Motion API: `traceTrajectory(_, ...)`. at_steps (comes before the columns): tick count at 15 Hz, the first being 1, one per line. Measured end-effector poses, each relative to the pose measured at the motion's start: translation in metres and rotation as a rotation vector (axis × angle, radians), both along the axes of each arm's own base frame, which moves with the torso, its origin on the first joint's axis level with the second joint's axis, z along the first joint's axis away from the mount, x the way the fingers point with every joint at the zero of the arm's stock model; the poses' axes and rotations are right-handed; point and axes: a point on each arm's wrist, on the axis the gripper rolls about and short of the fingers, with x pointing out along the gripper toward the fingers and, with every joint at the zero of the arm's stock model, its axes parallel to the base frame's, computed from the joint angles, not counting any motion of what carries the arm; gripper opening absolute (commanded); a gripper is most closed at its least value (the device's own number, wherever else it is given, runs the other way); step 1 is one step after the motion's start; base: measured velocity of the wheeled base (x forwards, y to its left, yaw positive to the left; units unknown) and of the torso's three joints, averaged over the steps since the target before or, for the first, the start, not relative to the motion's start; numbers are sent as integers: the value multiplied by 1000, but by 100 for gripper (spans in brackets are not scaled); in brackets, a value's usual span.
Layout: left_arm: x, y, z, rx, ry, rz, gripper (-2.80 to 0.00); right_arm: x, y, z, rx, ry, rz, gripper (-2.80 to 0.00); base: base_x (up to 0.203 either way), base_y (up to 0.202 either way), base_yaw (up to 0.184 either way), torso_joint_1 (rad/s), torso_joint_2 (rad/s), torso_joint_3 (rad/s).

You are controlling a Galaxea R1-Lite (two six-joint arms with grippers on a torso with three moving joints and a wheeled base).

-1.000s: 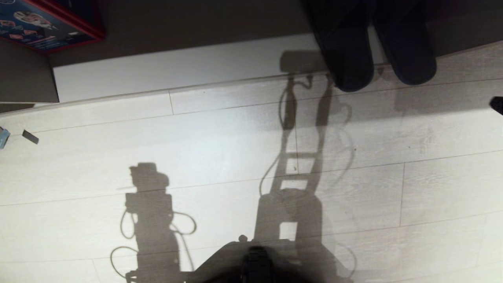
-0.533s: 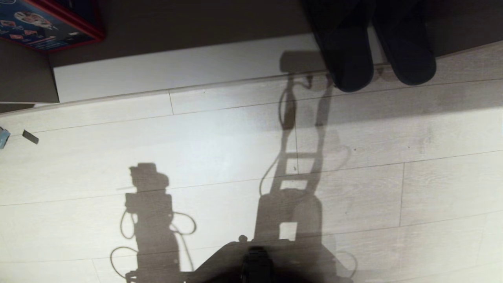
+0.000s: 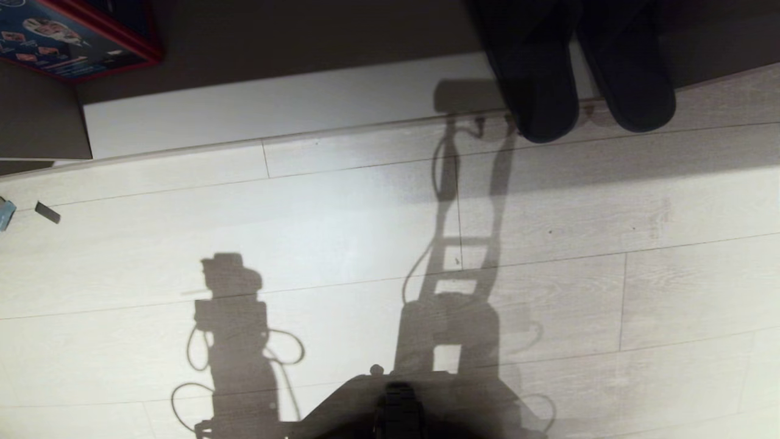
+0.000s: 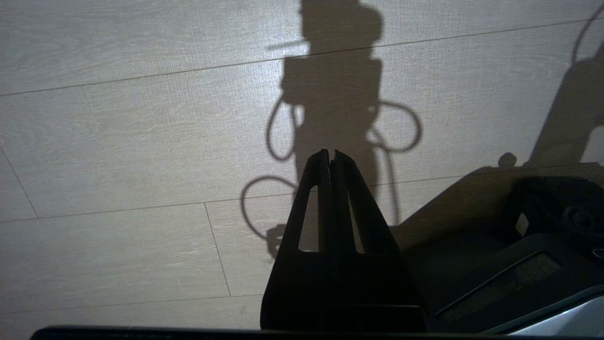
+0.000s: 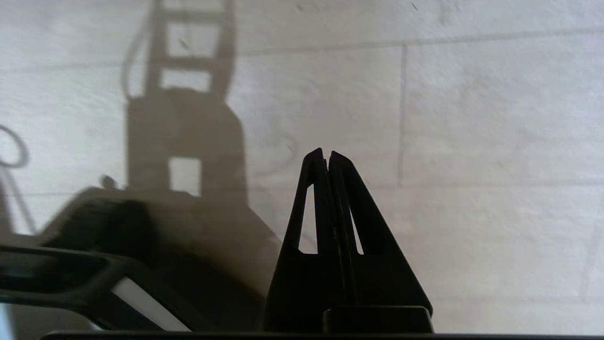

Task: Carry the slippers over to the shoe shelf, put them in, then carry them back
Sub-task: Pick up the slippers in the shoe cabinet

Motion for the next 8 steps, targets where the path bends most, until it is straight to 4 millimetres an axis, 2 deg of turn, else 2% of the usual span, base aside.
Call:
traceTrajectory(2, 0, 0, 0, 0, 0, 0, -280, -2, -1, -14, -12, 92, -48, -280, 0, 0, 0, 0, 0, 0)
traceTrajectory(8, 0, 0, 0, 2, 0, 0, -280, -4, -1, -14, -12, 55, -53, -280, 0, 0, 0, 0, 0, 0)
